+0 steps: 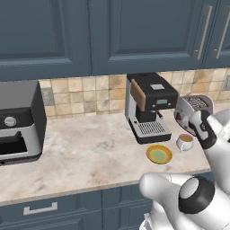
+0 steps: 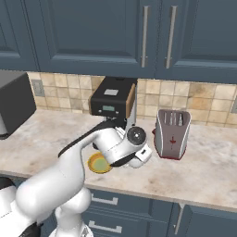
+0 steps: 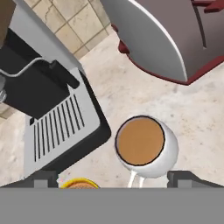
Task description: Take a sugar cube from the saucer and place it inside the coffee. Then, grab milk from the fridge and place it next to the coffee on the counter to sweeten the coffee.
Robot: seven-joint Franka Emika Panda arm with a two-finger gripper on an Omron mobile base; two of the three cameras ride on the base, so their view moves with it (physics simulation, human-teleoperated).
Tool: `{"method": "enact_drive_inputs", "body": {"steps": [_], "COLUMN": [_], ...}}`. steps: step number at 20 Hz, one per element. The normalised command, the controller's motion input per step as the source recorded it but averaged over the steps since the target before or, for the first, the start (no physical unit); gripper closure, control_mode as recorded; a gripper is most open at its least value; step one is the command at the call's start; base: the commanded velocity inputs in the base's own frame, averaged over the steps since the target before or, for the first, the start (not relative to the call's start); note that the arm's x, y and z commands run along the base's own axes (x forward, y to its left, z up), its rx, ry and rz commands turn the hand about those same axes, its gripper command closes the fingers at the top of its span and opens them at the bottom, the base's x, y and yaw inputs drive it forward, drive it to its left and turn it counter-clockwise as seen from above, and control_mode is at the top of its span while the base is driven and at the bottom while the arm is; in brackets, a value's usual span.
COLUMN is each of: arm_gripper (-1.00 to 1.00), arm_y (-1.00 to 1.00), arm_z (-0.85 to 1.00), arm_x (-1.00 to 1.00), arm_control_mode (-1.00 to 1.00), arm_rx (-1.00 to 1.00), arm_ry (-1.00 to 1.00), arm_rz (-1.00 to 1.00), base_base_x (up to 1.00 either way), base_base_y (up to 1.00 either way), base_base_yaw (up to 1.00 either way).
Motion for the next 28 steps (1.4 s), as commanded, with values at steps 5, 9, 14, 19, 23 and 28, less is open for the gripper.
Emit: {"method": "enact_drive_inputs", "body": {"steps": [5,9,14,19,23,28], "arm_gripper": [-1.00,-1.00,-1.00,-1.00,-1.00,-1.00], "arm_y": [0.86,0.70,0.07,0.00,0.00,0.00], "arm_z": [0.38,0.13,0.00,0.00,0.00,0.00], "arm_x": [-0.44,-0.25,-0.10,0.00,0.00,0.00], "arm_control_mode": [-1.00,-1.00,-1.00,-1.00,1.00,1.00], "arm_rx": [-0.16,-0.15,-0.01,0.00,0.00,0.00], "arm_ry": [0.05,0.00,0.00,0.00,0.00,0.00], "arm_rz": [0.00,0.00,0.00,0.00,0.00,0.00], "base_base_x": [0.00,0.00,0.00,0.00,-0.25,-0.67], "base_base_y": [0.00,0.00,0.00,0.00,0.01,0.00], "base_base_yaw": [0.00,0.00,0.00,0.00,0.00,-0.06]}}
